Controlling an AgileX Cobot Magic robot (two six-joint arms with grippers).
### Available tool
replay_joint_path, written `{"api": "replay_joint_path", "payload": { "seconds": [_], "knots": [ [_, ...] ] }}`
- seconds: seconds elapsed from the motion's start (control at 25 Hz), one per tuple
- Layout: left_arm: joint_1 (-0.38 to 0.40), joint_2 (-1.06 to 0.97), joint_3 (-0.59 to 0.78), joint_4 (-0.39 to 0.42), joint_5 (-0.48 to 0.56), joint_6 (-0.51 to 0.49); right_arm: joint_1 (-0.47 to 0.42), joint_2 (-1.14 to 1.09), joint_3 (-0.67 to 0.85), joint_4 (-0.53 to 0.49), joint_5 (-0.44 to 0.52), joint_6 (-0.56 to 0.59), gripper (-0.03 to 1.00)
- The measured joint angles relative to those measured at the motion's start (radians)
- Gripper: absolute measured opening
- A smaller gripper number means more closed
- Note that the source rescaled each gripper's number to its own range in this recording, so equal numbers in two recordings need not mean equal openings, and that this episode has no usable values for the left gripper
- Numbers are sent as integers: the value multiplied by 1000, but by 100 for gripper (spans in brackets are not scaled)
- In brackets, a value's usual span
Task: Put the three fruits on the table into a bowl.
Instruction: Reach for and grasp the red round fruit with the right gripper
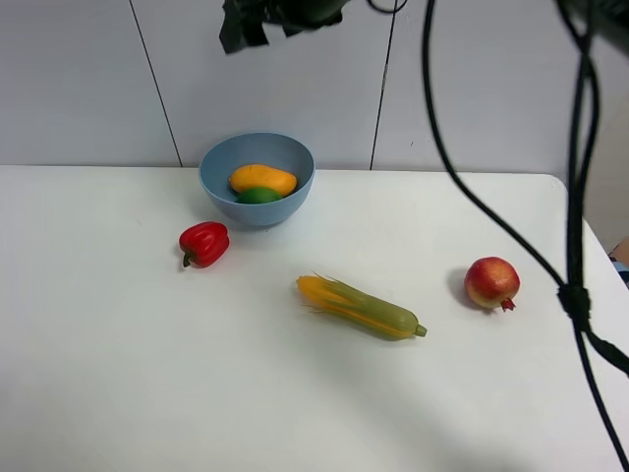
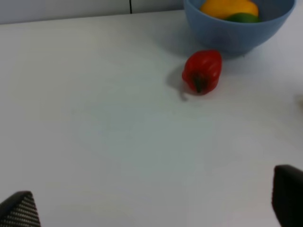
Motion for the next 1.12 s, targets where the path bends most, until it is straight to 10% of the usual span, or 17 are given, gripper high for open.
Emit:
{"api": "replay_joint_path", "payload": {
  "seconds": [0.28, 0.6, 1.12],
  "knots": [
    [0, 0, 0, 0, 0, 0, -24, -280, 182, -105, -32, 35, 54],
    [0, 0, 0, 1, 0, 0, -63, -638, 798, -185, -221, 113, 54],
    [0, 0, 0, 1, 0, 0, -494, -829, 1656, -117, -430, 178, 57]
  ]
}}
